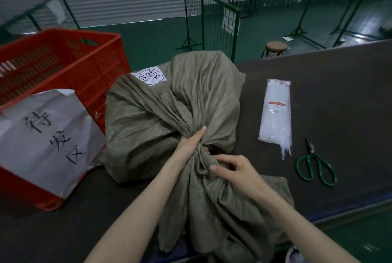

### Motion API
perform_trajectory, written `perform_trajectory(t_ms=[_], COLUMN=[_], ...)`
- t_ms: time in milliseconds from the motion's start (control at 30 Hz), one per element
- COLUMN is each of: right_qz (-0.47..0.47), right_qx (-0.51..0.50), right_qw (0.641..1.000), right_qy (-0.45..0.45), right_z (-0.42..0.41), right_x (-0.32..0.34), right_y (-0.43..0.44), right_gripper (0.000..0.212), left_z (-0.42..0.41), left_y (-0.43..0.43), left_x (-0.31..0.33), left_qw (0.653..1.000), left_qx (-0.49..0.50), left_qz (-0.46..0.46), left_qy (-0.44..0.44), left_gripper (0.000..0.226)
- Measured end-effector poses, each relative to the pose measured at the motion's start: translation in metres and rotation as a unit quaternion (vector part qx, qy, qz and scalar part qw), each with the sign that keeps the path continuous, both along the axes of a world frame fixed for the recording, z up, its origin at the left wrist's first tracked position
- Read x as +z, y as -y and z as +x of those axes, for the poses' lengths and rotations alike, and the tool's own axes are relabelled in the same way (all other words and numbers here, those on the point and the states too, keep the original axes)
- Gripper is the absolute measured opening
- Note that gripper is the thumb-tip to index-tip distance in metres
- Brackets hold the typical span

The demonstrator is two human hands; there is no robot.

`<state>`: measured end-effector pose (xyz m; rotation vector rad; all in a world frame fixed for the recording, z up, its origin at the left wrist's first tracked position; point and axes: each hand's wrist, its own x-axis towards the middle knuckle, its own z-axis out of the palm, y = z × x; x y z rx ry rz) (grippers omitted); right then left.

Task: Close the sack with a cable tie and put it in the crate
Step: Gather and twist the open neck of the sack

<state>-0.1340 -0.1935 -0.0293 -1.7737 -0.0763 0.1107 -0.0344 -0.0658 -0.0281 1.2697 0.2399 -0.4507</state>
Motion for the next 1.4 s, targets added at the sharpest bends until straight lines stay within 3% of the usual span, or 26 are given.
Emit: perform_trajectory(t_ms=[167,233,333,600,733,833,900,1100,1300,1400], right_qz=[0.069,0.075,0.089,0.08,0.084,0.09,0.095,0.119,-0.026,-0.143], right_qx=[-0.192,-0.187,-0.126,-0.122,-0.115,-0.116,-0.126,-0.214,-0.36,-0.397], right_qw=[0.978,0.978,0.988,0.989,0.989,0.989,0.986,0.967,0.932,0.906], right_qy=[0.052,0.052,0.025,0.013,0.031,0.035,0.046,0.074,0.033,-0.015], right_z=[0.015,0.028,0.047,0.079,0.081,0.08,0.077,0.068,0.069,0.065], right_x=[-0.005,-0.003,0.006,0.011,0.006,0.005,0.004,-0.011,-0.054,-0.075], right_y=[0.005,0.006,0.001,-0.008,-0.006,-0.003,-0.001,0.02,0.083,0.118], right_gripper=[0.013,0.023,0.044,0.062,0.062,0.06,0.055,0.037,0.016,0.011], left_z=[-0.005,-0.011,-0.012,-0.019,-0.022,-0.024,-0.026,-0.02,-0.03,-0.031], left_y=[-0.008,-0.011,-0.021,-0.034,-0.024,-0.013,-0.009,-0.012,-0.009,-0.009], left_x=[0.0,-0.001,-0.012,-0.006,-0.023,-0.031,-0.033,-0.045,-0.051,-0.054], left_qw=[0.996,0.991,0.98,0.955,0.984,0.995,0.988,0.977,0.978,0.978], left_qx=[-0.067,-0.118,-0.195,-0.297,-0.176,-0.034,0.001,0.058,0.091,0.095], left_qz=[-0.057,-0.06,0.001,0.005,-0.013,0.033,0.037,0.076,0.057,0.058], left_qy=[-0.006,-0.007,0.039,0.023,-0.027,0.084,0.152,0.191,0.179,0.174], left_gripper=[0.014,0.005,0.022,0.019,0.007,0.024,0.032,0.037,0.037,0.039])
